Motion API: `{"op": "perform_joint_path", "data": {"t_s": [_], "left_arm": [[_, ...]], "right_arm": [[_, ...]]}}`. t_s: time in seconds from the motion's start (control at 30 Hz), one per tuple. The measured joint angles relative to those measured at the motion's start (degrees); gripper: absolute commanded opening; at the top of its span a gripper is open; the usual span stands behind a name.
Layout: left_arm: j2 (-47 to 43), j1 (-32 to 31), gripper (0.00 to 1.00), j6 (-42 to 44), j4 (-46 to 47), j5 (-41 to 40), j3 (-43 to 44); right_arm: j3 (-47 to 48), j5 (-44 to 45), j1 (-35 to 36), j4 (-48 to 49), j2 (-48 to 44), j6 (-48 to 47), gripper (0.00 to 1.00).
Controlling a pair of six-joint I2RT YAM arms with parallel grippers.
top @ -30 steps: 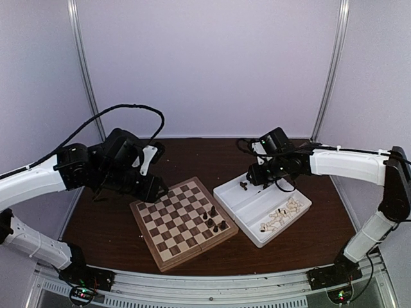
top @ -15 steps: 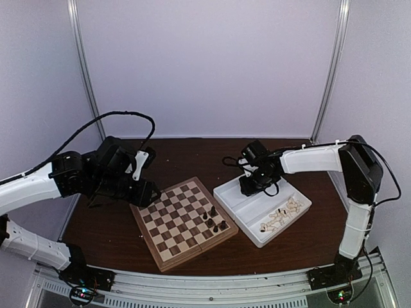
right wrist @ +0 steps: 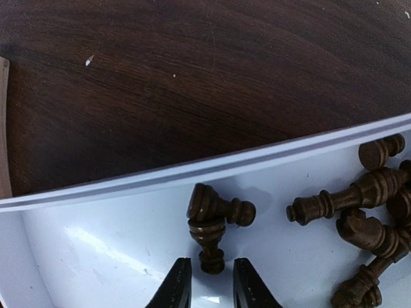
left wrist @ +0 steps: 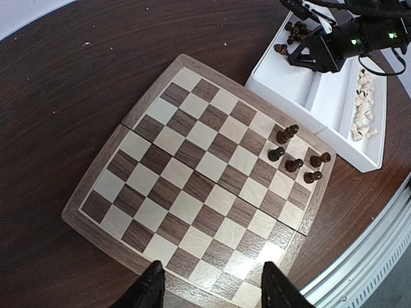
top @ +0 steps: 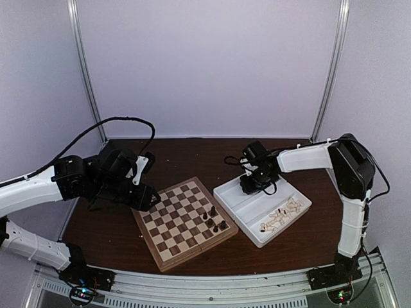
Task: Set up the chess pieces on the board
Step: Pick up the chess piece from the storage box.
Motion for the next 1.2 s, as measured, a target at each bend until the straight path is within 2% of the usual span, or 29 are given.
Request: {"op": "perform_joint_path", "data": {"t_s": [0.17,0.53,0.67,0.77,0.97,1.2], "left_arm": [[0.00,0.28,0.51,0.02,0.24,0.22,0.00],[0.61,0.59,0.51,0.00,1.22,0.52,0.00],[1.09,0.61,0.52,0.00,1.46,0.63,0.00],[1.33,0.68,0.56,0.00,2.27,1.01,0.00],[2.21,2.56,0.58,-0.42,7.54,5.90,-1.05],[4.90,4.39,0.61,-1.07,12.00,11.63,-1.29]], "right_arm": [[1.42,-0.26,-0.07,0.22,1.38,-0.76,0.11],[1.60,-0.85,-0.07,-0.31,0.83,-2.73,0.08],[-0.52,-3.23,-0.07,-0.46,-3.41,-3.72,0.09],[-4.07,-7.13,0.04,-0.28,-9.81,-4.33,0.10],[-8.87,-12.04,1.11,0.00,-20.28,-5.07,0.10],[-9.27,-14.71,1.57,-0.87,-21.84,-5.01,0.11]]}}
